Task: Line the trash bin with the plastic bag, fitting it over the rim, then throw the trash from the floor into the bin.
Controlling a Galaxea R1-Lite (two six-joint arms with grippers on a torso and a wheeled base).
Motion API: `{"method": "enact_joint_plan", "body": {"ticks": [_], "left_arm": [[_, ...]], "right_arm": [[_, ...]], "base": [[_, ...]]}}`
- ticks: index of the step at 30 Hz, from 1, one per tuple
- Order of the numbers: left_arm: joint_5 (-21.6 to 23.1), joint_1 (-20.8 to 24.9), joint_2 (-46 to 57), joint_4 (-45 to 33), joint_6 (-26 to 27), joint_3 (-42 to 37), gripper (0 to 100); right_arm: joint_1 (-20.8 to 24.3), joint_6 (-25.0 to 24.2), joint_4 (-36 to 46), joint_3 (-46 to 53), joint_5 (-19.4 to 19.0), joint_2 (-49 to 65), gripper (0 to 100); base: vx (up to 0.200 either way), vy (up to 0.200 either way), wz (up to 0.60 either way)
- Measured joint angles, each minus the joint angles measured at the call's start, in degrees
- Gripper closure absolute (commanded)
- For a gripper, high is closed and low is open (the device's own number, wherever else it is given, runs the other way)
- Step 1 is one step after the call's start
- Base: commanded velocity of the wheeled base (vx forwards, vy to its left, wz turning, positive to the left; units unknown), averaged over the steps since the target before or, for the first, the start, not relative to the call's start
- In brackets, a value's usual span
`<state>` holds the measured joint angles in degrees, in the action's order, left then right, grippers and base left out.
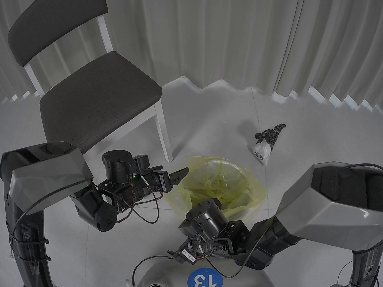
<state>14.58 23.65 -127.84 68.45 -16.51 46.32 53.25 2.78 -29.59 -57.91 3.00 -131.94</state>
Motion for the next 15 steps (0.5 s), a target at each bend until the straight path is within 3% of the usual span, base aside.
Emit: {"method": "enact_joint_plan", "body": {"ticks": [4, 12, 15], "left_arm": [[0.0, 0.0, 0.0, 0.0, 0.0, 0.0, 0], [-1.0, 0.7, -0.4, -0.2, 0.2, 0.0, 0], [-1.4, 1.2, -0.4, -0.5, 0.4, -0.1, 0]], "right_arm": [[0.7, 0.0, 0.1, 0.7, 1.0, 0.3, 0], [3.9, -0.4, -0.5, 2.1, 11.2, -0.6, 0], [4.9, -0.6, -1.2, 2.1, 13.3, -0.6, 0]], "base": [[0.000, 0.000, 0.00], [0.000, 0.000, 0.00], [0.000, 0.000, 0.00]]}}
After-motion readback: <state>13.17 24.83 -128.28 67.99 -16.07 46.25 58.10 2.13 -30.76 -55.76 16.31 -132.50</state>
